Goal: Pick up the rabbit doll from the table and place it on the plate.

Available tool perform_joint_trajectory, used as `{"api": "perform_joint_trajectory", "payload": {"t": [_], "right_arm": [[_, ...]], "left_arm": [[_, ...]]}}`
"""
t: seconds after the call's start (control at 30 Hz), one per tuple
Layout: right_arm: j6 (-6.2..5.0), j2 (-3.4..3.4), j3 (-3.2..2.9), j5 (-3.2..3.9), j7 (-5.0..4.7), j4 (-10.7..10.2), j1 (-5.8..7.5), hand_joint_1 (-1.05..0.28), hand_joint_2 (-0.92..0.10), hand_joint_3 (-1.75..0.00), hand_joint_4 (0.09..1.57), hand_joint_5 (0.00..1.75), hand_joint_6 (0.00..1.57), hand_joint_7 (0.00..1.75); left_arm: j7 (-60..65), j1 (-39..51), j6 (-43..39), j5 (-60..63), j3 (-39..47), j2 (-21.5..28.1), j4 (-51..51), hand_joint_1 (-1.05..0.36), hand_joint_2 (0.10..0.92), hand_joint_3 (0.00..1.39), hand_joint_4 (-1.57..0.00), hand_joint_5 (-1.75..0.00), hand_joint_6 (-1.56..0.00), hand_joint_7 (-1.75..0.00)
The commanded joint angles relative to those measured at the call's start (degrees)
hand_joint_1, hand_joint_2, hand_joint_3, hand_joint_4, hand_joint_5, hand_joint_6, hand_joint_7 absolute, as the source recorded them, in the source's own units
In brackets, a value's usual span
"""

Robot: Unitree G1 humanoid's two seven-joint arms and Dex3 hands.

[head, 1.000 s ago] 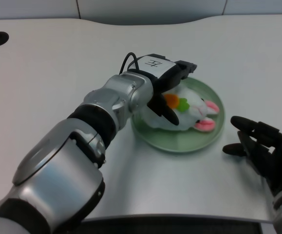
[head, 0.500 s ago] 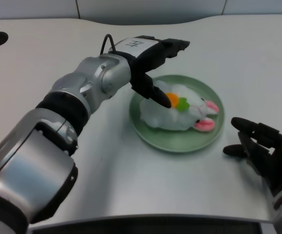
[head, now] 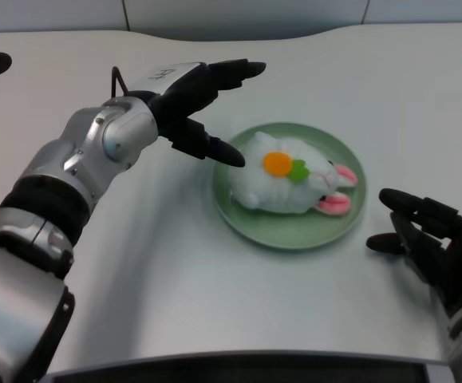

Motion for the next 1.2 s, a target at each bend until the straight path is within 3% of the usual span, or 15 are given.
{"api": "perform_joint_trajectory", "payload": {"t": [0.03,0.37,0.43,0.5,0.6,0.83,0.97,1.1,1.2], "right_arm": [[0.06,-0.01,-0.08,0.02,-0.09,-0.04,-0.02,-0.42,-0.92,-0.17,0.88,0.87,1.04,0.01],[0.22,0.10,-0.12,0.40,0.19,0.04,-0.21,-0.41,-0.92,-0.17,0.89,0.87,1.04,0.01],[0.31,0.12,-0.11,0.41,0.18,-0.05,-0.20,-0.41,-0.92,-0.17,0.89,0.87,1.04,0.01],[-0.27,-0.12,0.06,-0.10,0.06,0.56,-0.41,-0.41,-0.92,-0.17,0.88,0.86,1.04,0.01],[-0.88,-0.09,-0.08,-0.06,0.06,1.45,-0.76,-0.42,-0.92,-0.17,0.88,0.86,1.04,0.01],[-0.68,-0.14,0.19,-0.54,-0.38,1.26,-0.89,-0.41,-0.92,-0.17,0.87,0.86,1.04,0.01],[-0.70,-0.12,0.10,-0.42,-0.33,1.33,-1.02,-0.43,-0.92,-0.17,0.88,0.87,1.04,0.01],[-0.66,-0.08,0.06,-0.54,-0.41,1.31,-1.04,-0.43,-0.92,-0.16,0.88,0.87,1.04,0.01],[-1.34,-0.22,0.04,-0.90,-0.26,1.63,-1.13,-0.43,-0.92,-0.17,0.87,0.87,1.04,0.01]], "left_arm": [[-1.56,2.46,-0.18,-2.08,1.66,1.49,-2.07,-0.82,0.900,0.00,-0.18,-0.11,-0.19,-0.05],[-1.99,9.91,-1.18,-7.81,7.54,3.61,-9.47,-0.78,0.893,0.00,-0.21,-0.18,-0.26,-0.05],[-2.30,10.69,-0.78,-8.29,8.01,3.68,-10.61,-0.77,0.890,0.00,-0.08,-0.45,-0.28,-0.03],[-2.78,13.73,-0.42,-10.85,10.02,3.89,-13.73,-0.75,0.887,0.00,-0.02,-0.69,-0.31,-0.03],[-3.97,17.19,0.66,-13.90,12.24,3.98,-17.71,-0.72,0.884,0.00,0.00,-0.85,-0.33,-0.03],[-6.39,29.83,2.92,-21.35,17.57,4.16,-30.25,-0.61,0.910,0.01,0.00,-0.89,-0.34,-0.03],[-6.52,36.20,4.76,-22.85,19.50,4.72,-35.97,-0.57,0.920,0.05,0.00,-0.90,-0.35,-0.03],[-6.88,38.04,6.38,-23.21,20.18,4.64,-38.54,-0.55,0.921,0.07,0.00,-0.89,-0.35,-0.03],[-6.11,43.97,11.26,-25.53,22.50,3.53,-44.10,-0.51,0.921,0.07,-0.04,-0.89,-0.37,-0.03]]}}
